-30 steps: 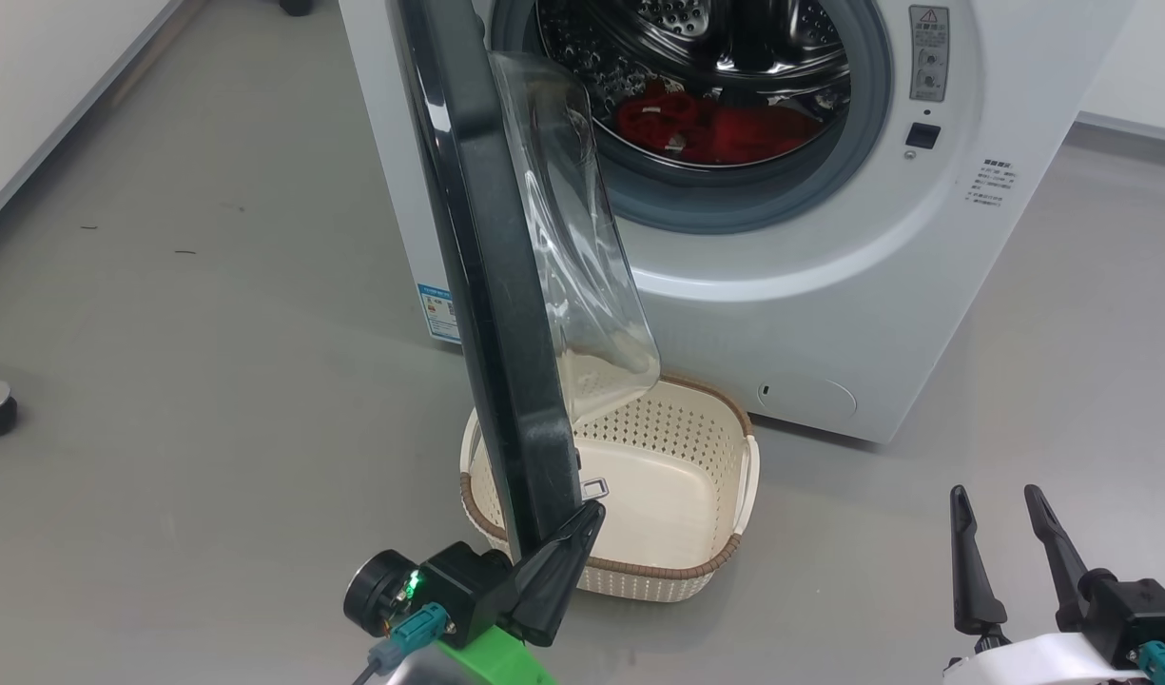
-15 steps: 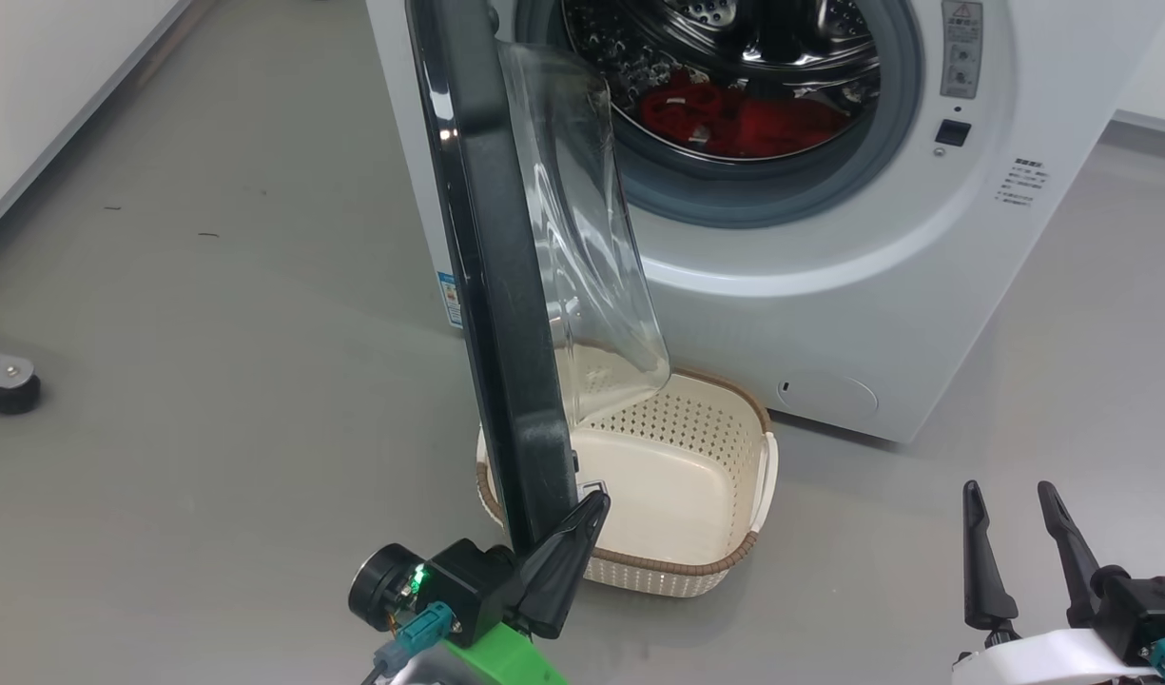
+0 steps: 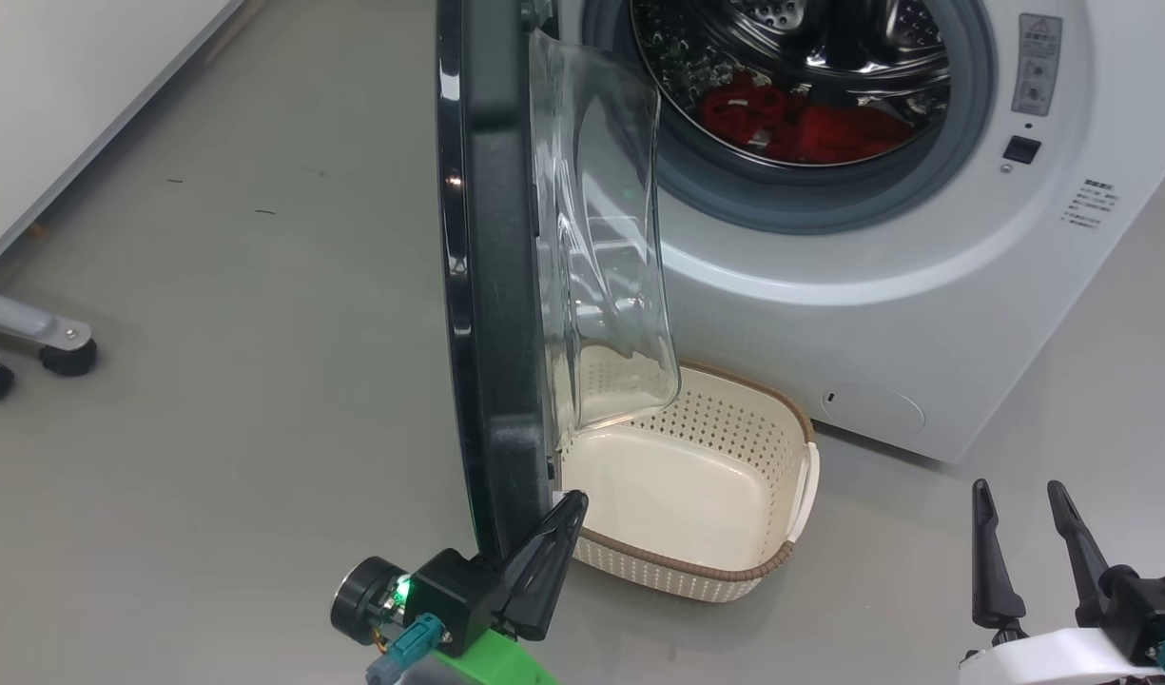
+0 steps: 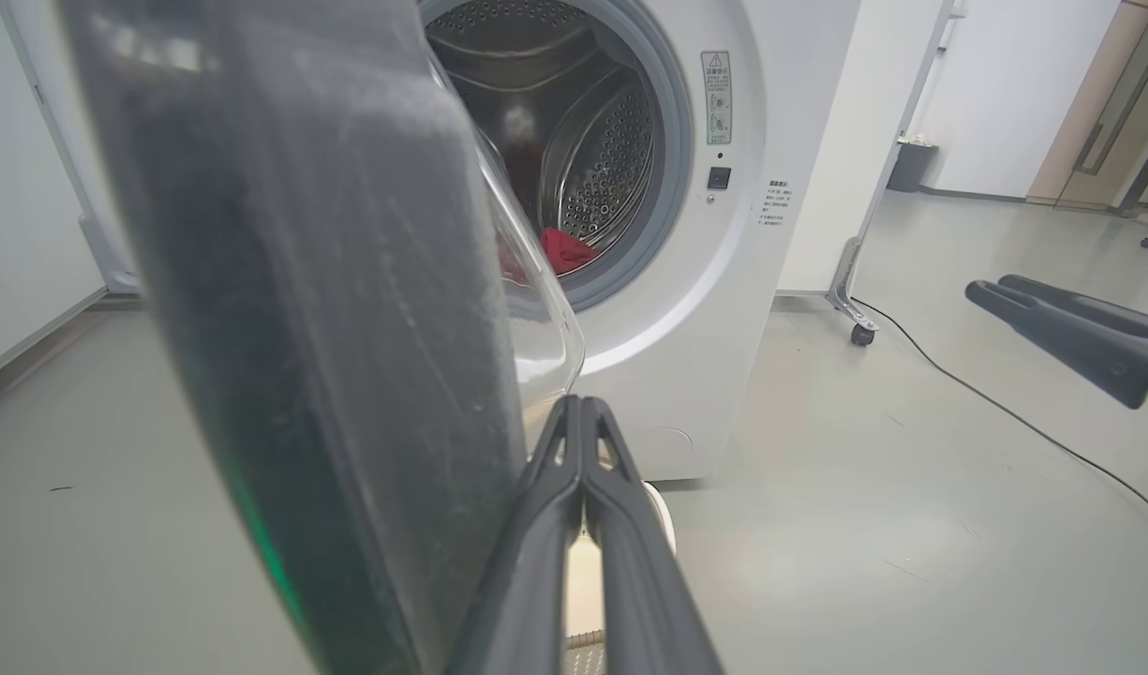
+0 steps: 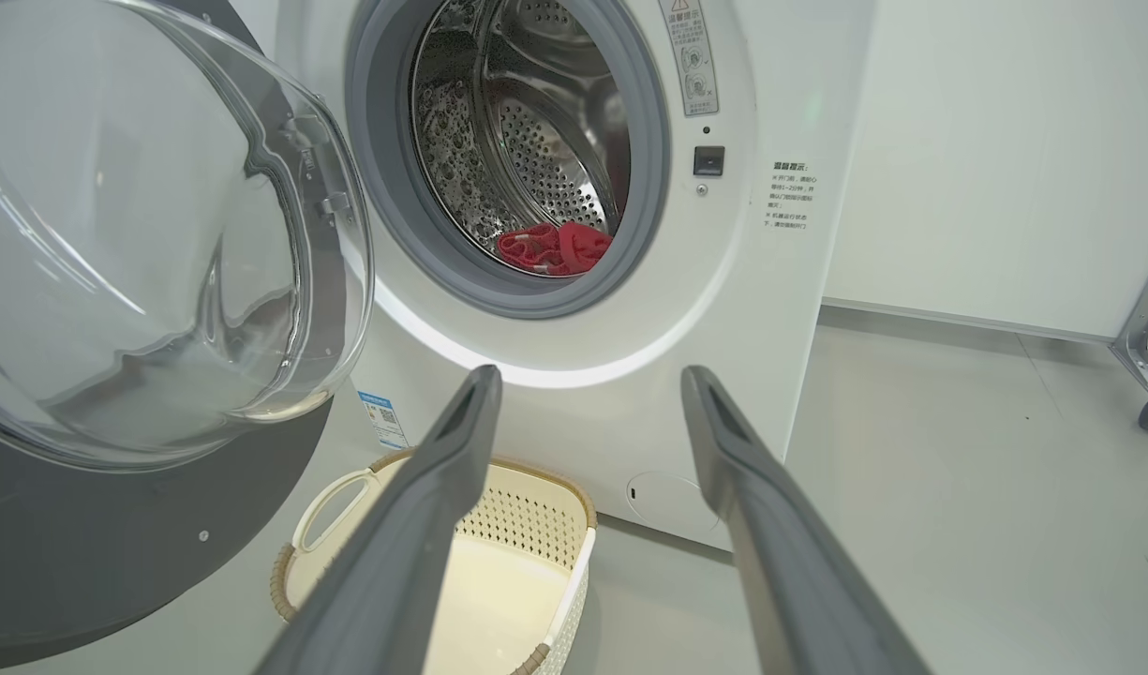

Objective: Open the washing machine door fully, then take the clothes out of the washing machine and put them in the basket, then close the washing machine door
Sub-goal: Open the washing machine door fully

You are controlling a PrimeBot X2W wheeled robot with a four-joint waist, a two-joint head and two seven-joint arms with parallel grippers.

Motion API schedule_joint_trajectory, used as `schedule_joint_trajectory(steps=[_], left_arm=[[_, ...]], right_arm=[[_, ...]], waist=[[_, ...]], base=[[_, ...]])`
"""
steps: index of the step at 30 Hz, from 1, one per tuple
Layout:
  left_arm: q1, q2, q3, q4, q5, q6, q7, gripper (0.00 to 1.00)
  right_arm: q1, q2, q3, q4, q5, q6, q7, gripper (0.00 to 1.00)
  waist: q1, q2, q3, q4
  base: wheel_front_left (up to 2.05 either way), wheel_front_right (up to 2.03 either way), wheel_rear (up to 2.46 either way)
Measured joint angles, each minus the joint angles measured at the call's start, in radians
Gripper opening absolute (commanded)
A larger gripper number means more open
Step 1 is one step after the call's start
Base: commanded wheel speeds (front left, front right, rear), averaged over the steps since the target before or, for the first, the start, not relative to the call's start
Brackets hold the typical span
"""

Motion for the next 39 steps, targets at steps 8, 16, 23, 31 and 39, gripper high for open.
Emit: schedule_joint_trajectory(steps=[8,16,23,31,39], left_arm=[[0.017,0.014,0.028,-0.014,0.007,0.019,0.000,0.00],[0.025,0.042,0.087,-0.016,0.017,0.049,-0.001,0.00],[0.028,0.051,0.171,-0.015,0.017,0.062,-0.005,0.00],[0.024,0.060,0.268,0.020,0.010,0.070,-0.014,0.00],[0.015,0.062,0.387,0.067,-0.016,0.072,-0.032,0.00]], right_arm=[[-0.002,0.000,0.007,0.002,-0.017,0.002,0.000,1.00],[-0.010,0.000,0.014,0.004,-0.017,0.007,0.000,1.00],[-0.020,0.000,0.023,0.004,-0.018,0.011,0.000,1.00],[-0.038,0.000,0.018,-0.003,-0.037,0.012,0.000,1.00],[-0.052,-0.001,0.014,-0.004,-0.041,0.020,0.000,1.00]], waist=[[0.0000,0.0000,0.003,0.035],[0.0000,0.0000,0.010,0.043],[0.0000,0.0000,0.025,0.033],[0.0000,0.0000,0.044,0.012],[0.0000,0.0000,0.059,-0.022]], base=[[0.00,0.00,0.00],[0.00,0.00,0.00],[0.00,0.00,0.00],[0.00,0.00,0.00],[0.00,0.00,0.00]])
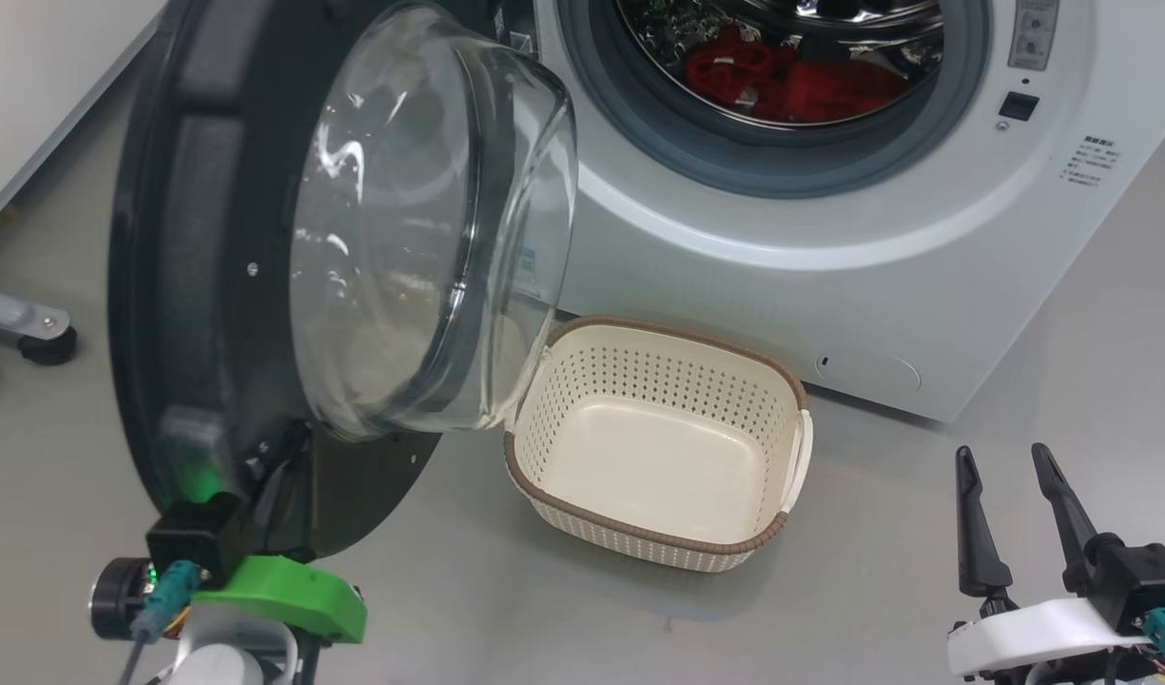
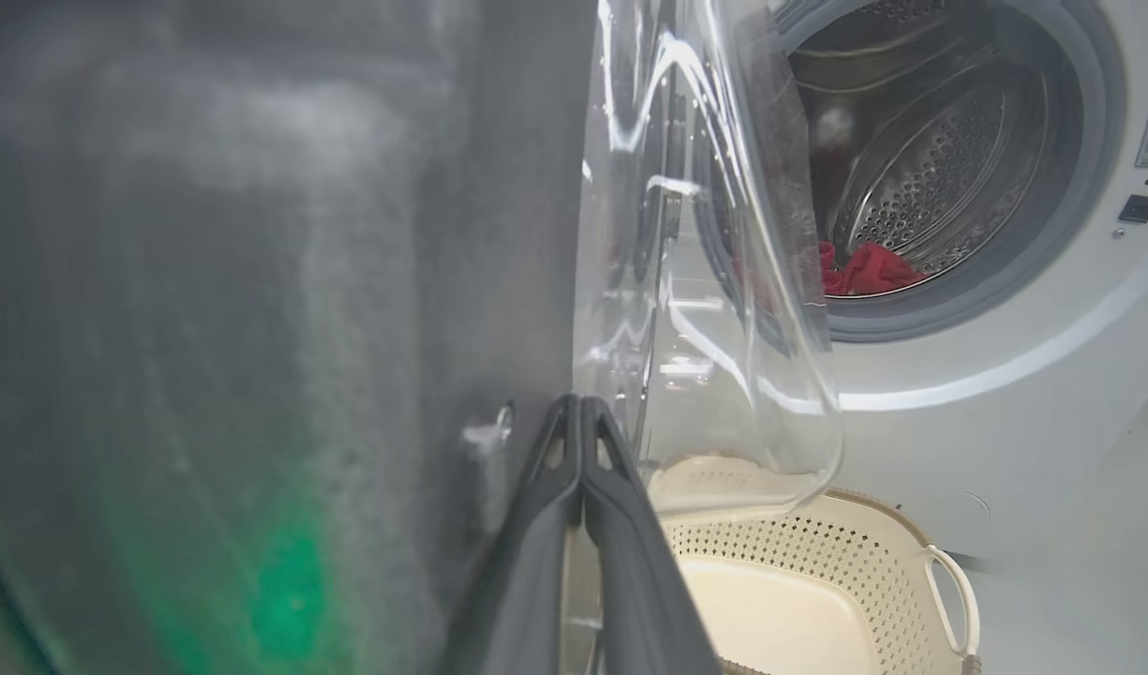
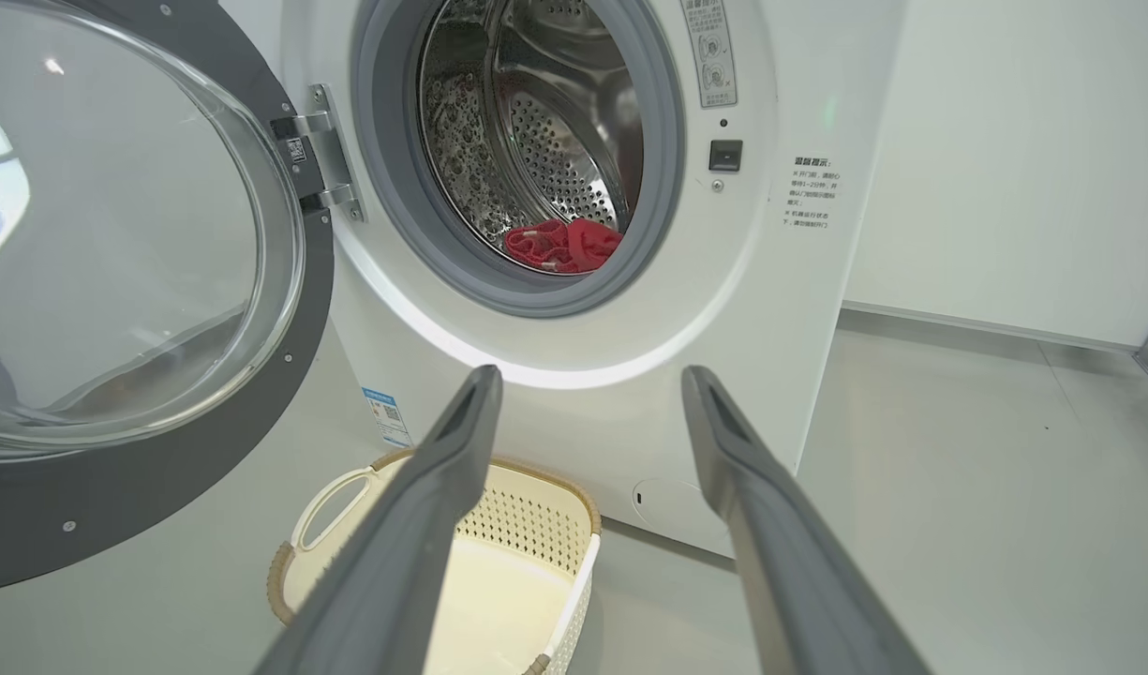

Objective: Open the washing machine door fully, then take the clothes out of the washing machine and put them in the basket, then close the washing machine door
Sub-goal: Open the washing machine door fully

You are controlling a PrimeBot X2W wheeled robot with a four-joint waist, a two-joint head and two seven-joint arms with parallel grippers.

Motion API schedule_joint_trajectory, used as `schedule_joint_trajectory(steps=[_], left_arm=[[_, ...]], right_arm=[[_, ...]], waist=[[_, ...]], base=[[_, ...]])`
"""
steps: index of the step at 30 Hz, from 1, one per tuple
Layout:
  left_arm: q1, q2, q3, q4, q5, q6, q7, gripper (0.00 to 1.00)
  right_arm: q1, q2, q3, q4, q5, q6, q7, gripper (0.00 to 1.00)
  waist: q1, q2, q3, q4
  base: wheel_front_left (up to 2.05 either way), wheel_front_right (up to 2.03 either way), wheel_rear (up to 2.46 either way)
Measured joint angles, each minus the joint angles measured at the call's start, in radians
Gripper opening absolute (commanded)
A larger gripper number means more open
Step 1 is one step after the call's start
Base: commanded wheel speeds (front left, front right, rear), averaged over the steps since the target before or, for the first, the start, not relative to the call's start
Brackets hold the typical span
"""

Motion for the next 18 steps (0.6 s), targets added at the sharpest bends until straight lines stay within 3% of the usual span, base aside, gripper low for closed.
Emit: schedule_joint_trajectory(steps=[18], left_arm=[[-0.070,-0.015,0.191,0.106,-0.023,0.007,-0.033,0.00]], right_arm=[[-0.005,-0.001,-0.023,-0.004,-0.006,0.009,0.000,1.00]], waist=[[0.0000,0.0000,0.015,-0.020]], base=[[0.00,0.00,0.00]])
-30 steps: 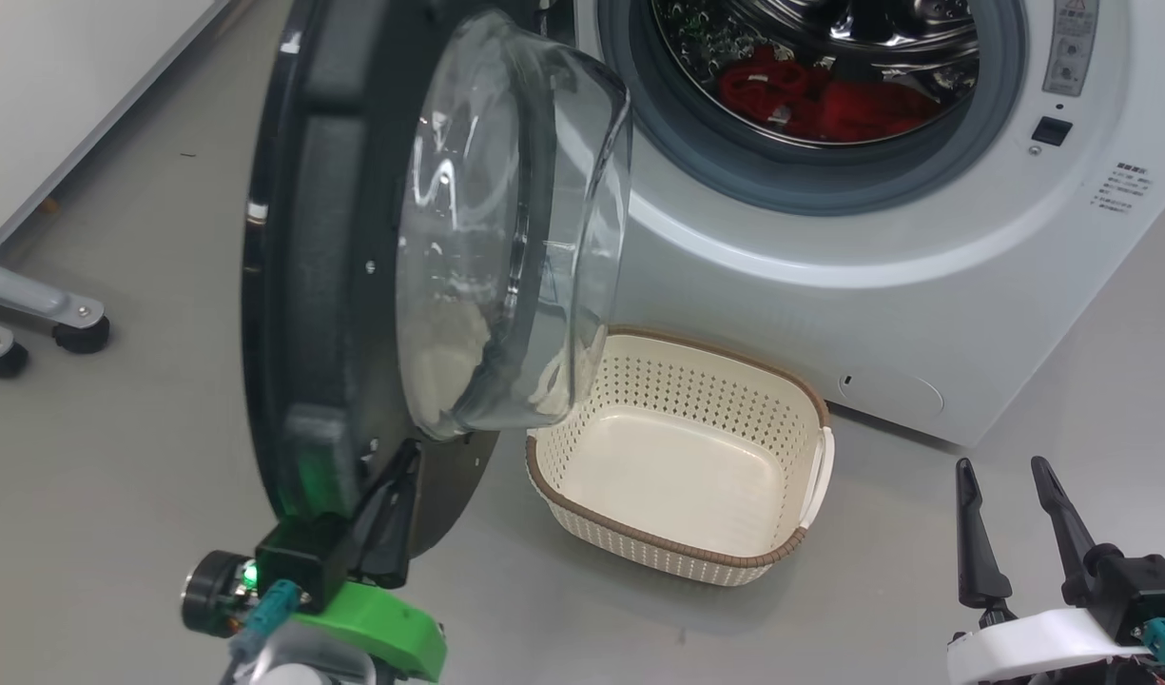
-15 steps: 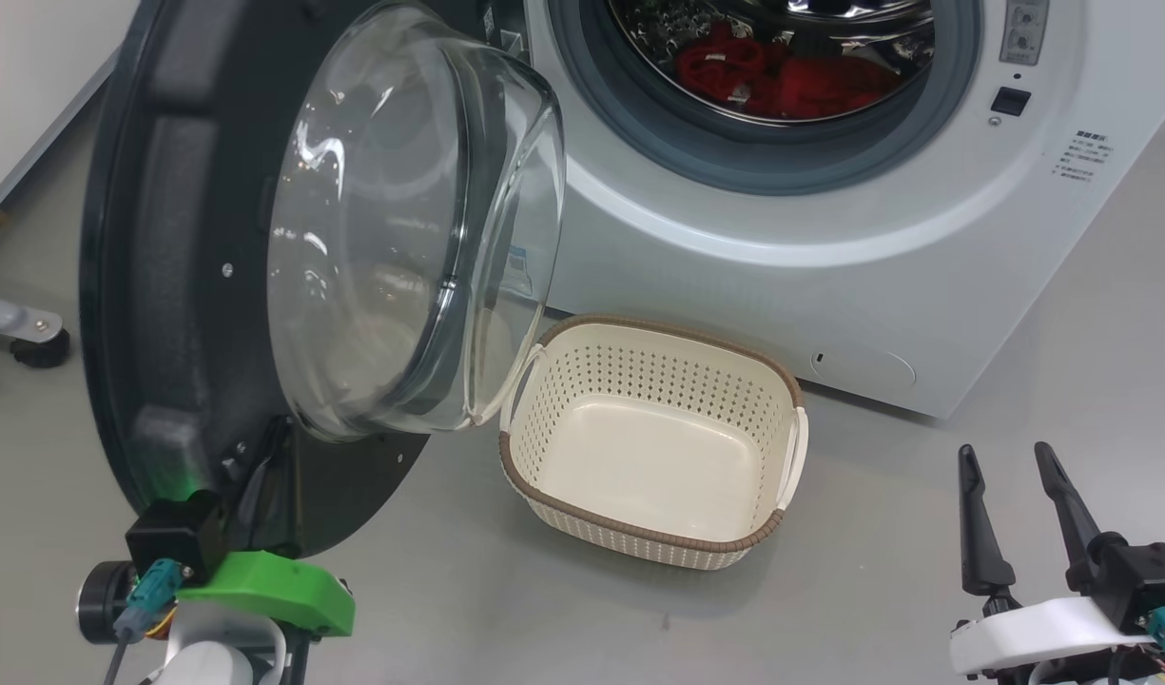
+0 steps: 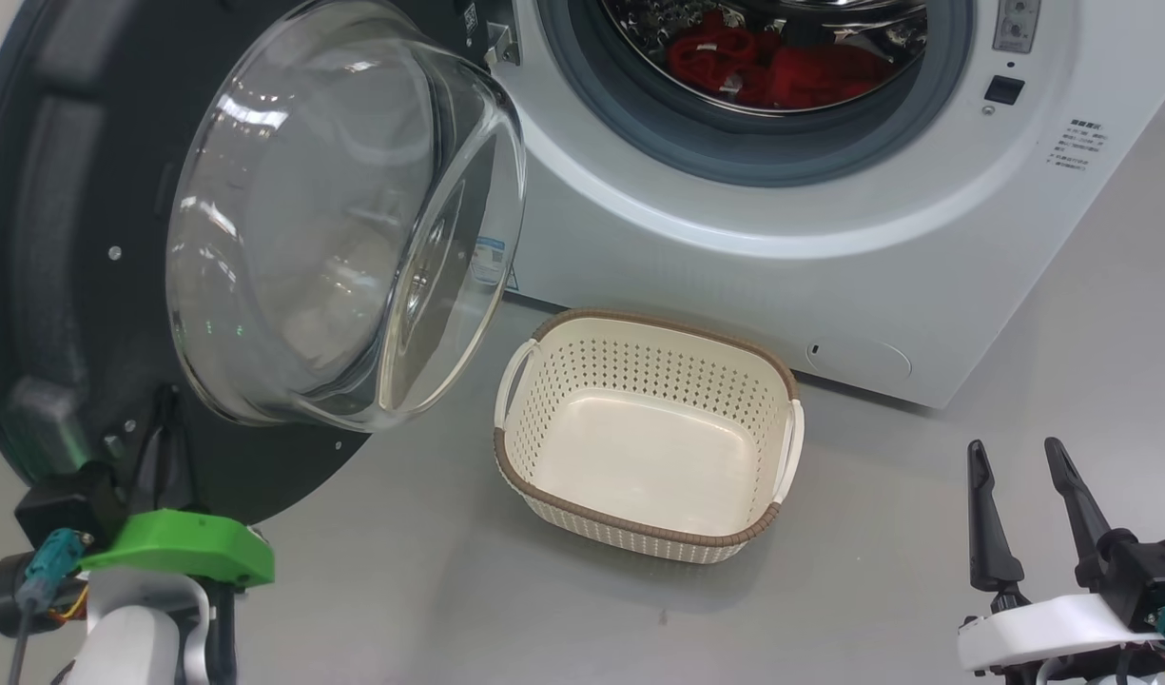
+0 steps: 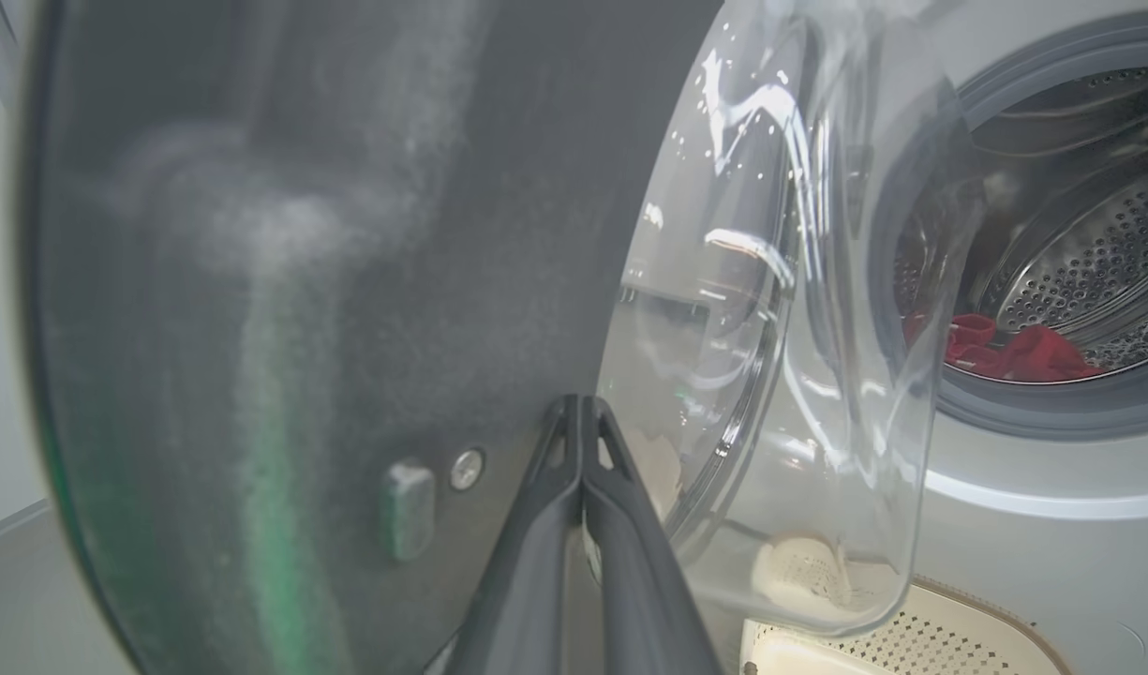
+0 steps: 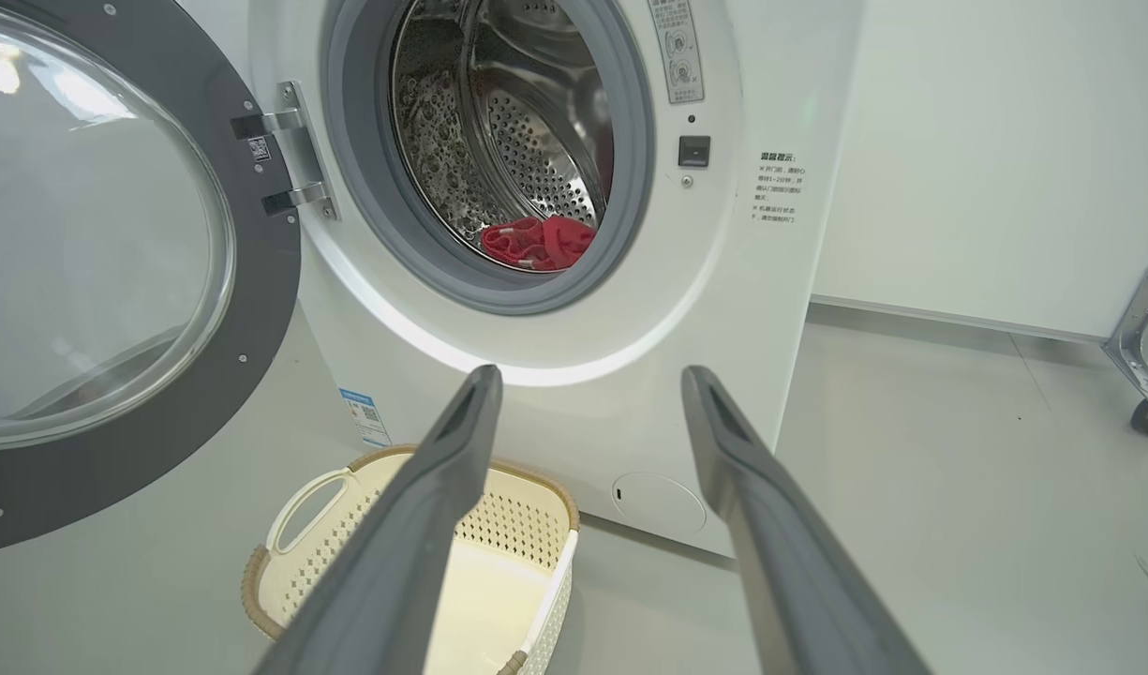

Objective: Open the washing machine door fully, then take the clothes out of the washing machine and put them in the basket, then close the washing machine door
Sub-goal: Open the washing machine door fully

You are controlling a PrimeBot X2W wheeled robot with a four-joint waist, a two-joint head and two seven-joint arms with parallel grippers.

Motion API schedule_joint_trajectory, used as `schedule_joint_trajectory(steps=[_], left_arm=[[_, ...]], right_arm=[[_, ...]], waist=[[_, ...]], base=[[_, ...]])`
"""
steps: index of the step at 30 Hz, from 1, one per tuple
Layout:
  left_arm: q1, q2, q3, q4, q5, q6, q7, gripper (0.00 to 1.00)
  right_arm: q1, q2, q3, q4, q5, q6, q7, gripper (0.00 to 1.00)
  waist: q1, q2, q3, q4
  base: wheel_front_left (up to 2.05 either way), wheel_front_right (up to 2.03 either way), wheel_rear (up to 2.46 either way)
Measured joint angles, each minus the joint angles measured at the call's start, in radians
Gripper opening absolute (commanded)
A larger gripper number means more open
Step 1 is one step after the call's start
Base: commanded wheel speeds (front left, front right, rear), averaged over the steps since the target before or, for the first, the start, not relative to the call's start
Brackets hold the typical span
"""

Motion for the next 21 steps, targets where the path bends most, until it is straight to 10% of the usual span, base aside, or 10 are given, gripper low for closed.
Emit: schedule_joint_trajectory(steps=[21], left_arm=[[-0.095,0.033,0.163,0.139,-0.001,0.000,-0.010,0.00]], right_arm=[[-0.012,0.000,0.000,0.005,-0.004,0.013,0.000,1.00]], waist=[[0.0000,0.0000,0.012,-0.026]], base=[[0.00,0.00,0.00]])
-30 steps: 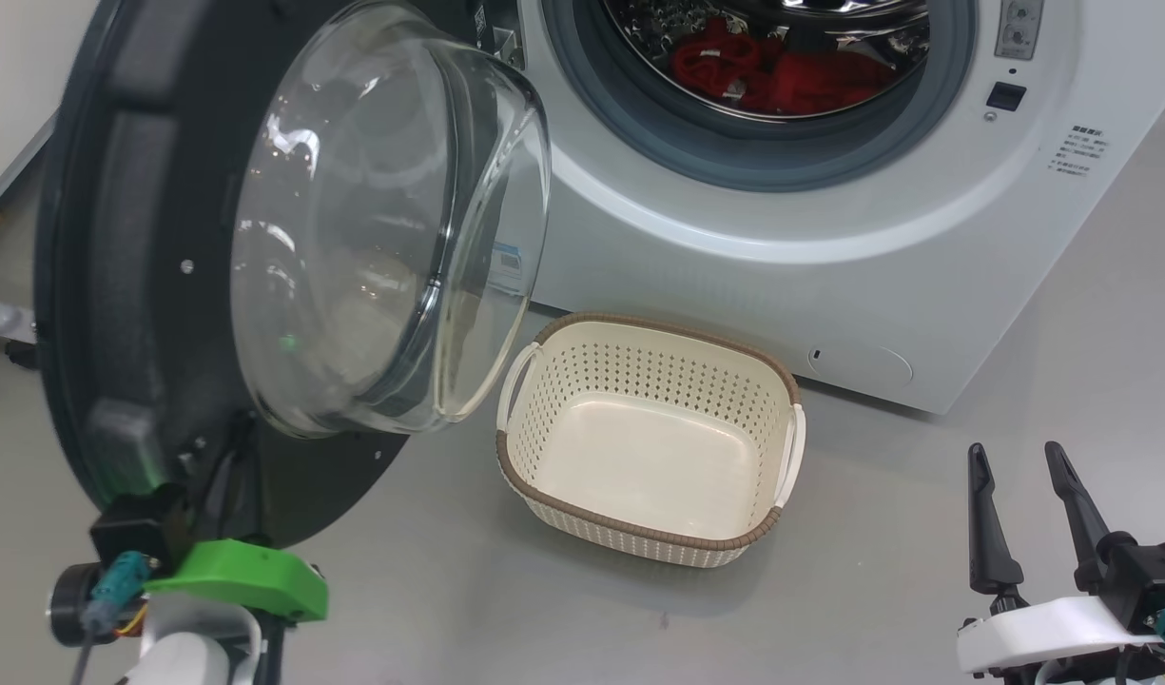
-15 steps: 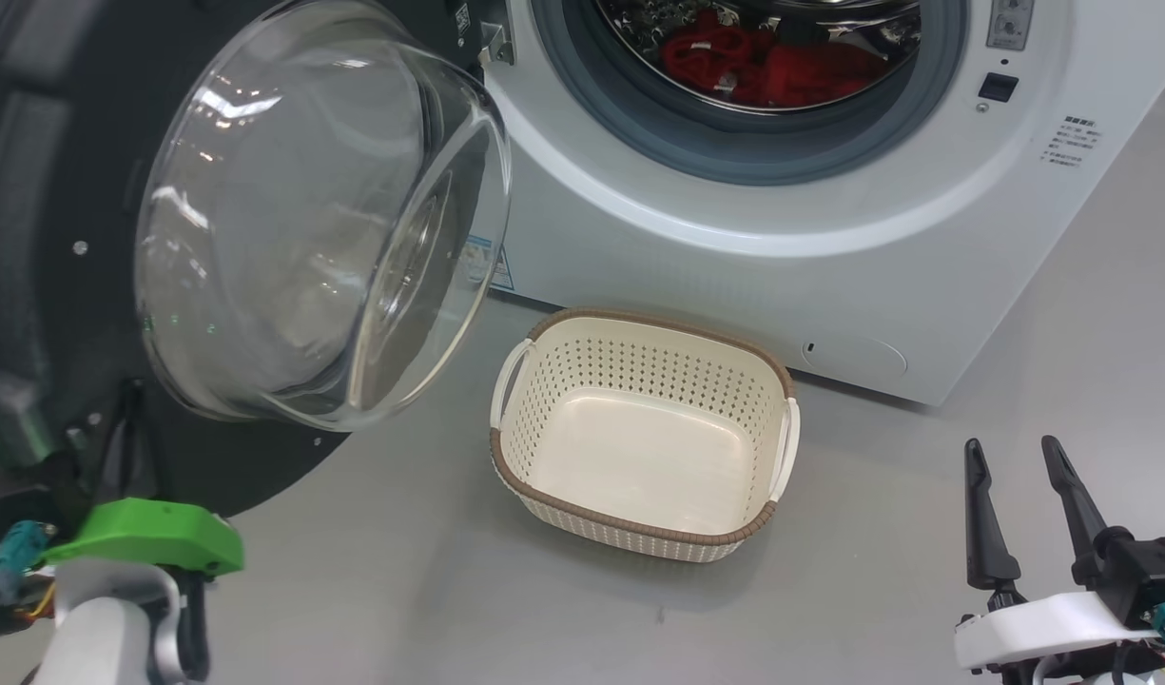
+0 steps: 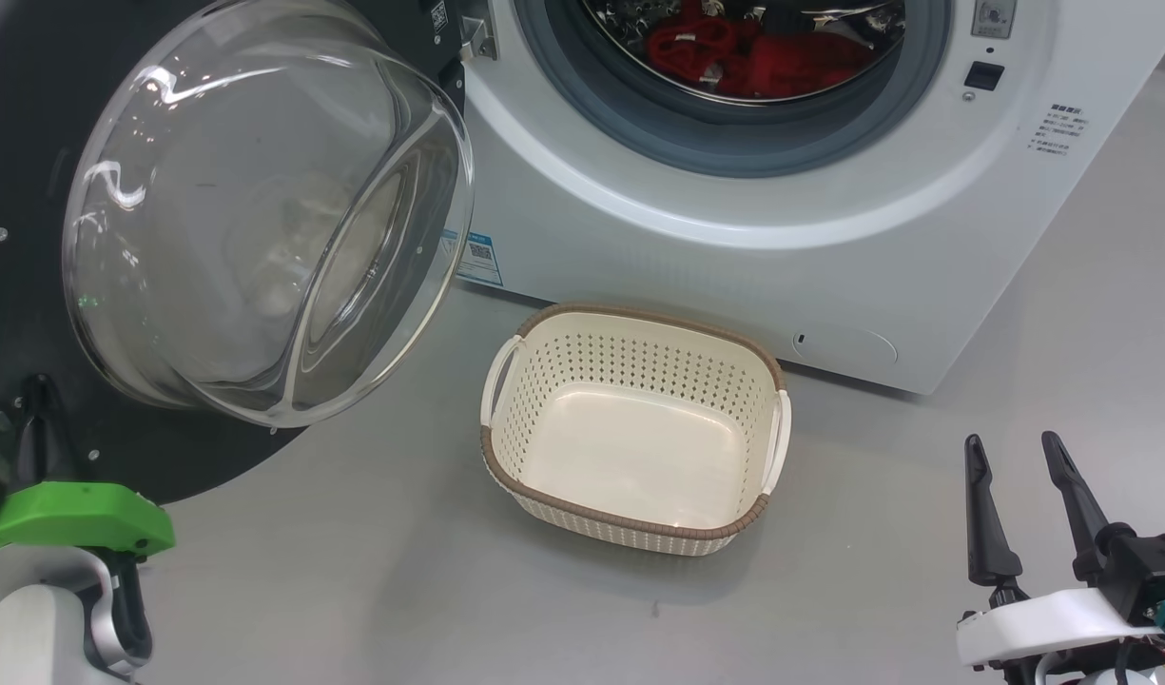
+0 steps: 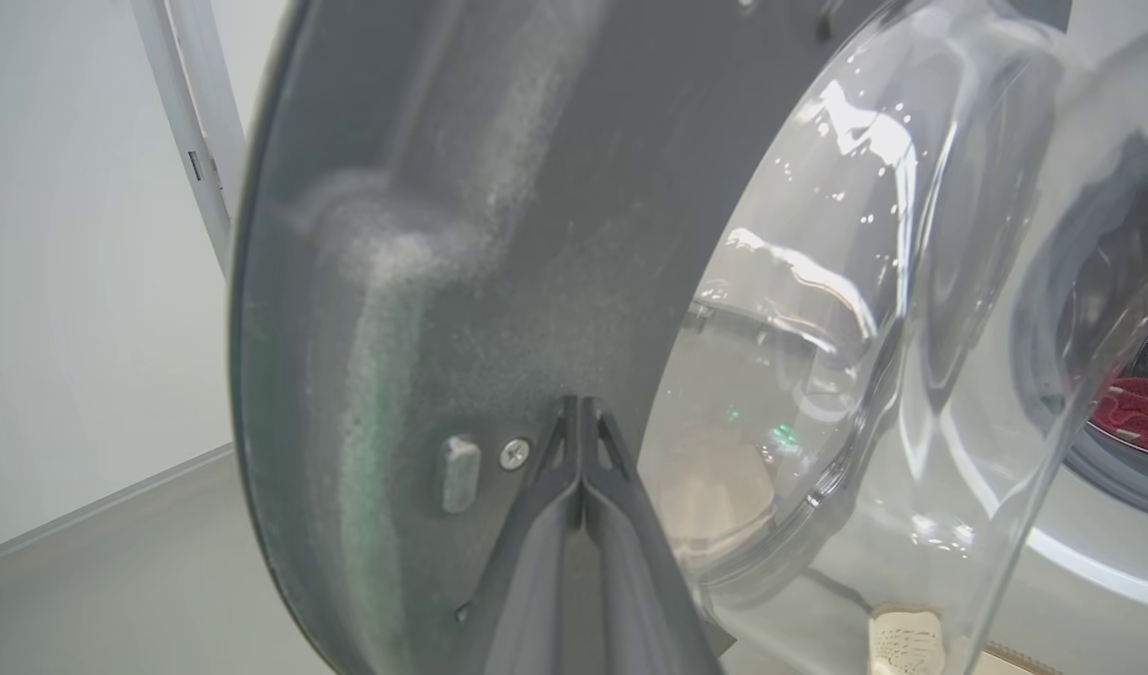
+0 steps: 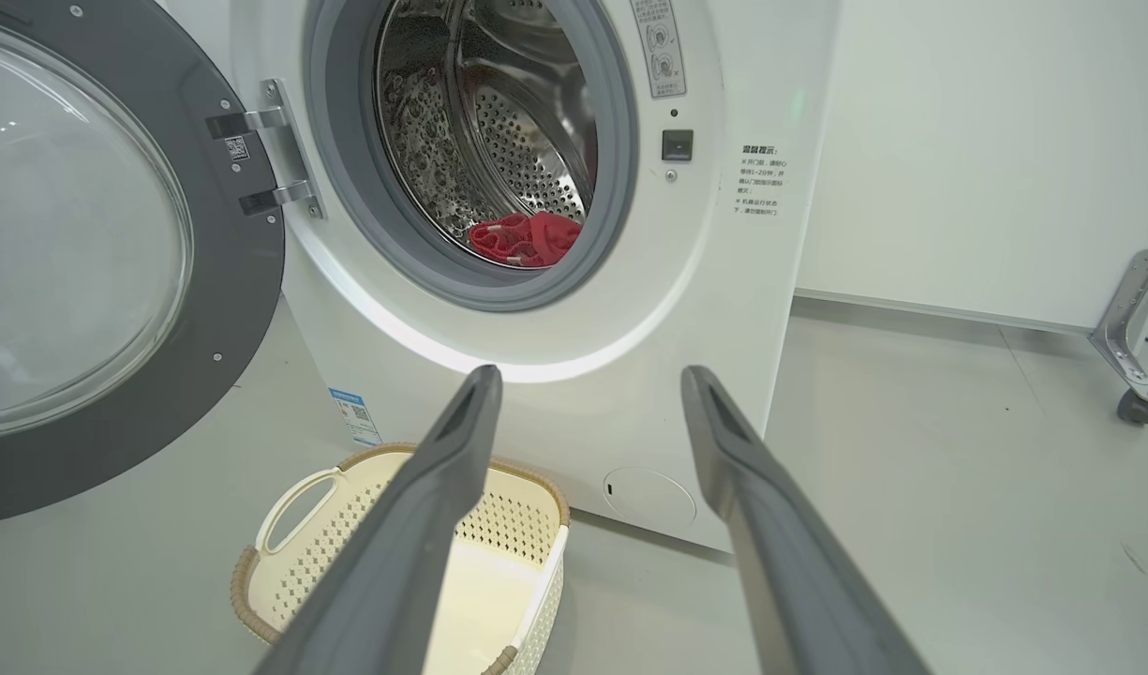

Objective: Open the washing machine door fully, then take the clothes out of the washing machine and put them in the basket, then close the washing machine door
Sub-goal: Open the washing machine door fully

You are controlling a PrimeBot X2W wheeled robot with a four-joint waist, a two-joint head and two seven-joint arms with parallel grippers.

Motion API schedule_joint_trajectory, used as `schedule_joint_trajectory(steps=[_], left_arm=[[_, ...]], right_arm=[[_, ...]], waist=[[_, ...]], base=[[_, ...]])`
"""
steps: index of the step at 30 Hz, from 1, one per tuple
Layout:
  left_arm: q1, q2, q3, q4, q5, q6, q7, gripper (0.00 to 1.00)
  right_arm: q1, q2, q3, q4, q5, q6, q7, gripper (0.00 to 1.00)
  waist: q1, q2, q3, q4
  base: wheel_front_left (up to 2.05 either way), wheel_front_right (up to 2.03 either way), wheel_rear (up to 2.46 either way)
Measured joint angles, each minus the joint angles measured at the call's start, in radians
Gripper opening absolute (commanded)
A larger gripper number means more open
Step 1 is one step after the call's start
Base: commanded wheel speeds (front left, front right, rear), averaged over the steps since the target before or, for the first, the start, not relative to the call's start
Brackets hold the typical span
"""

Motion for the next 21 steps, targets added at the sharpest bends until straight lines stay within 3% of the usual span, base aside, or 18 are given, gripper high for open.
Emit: schedule_joint_trajectory(steps=[10,21], left_arm=[[-0.003,-0.017,-0.005,0.007,0.004,0.000,-0.009,0.00],[0.077,-0.067,-0.037,-0.092,0.061,0.001,-0.009,0.00]], right_arm=[[-0.003,0.000,-0.001,0.000,0.000,0.003,0.000,1.00],[-0.010,0.000,-0.014,0.002,0.000,0.004,0.000,1.00]], waist=[[0.0000,0.0000,0.004,-0.003],[0.0000,0.0000,-0.013,-0.001]], base=[[0.00,0.00,0.00],[0.00,0.00,0.00]])
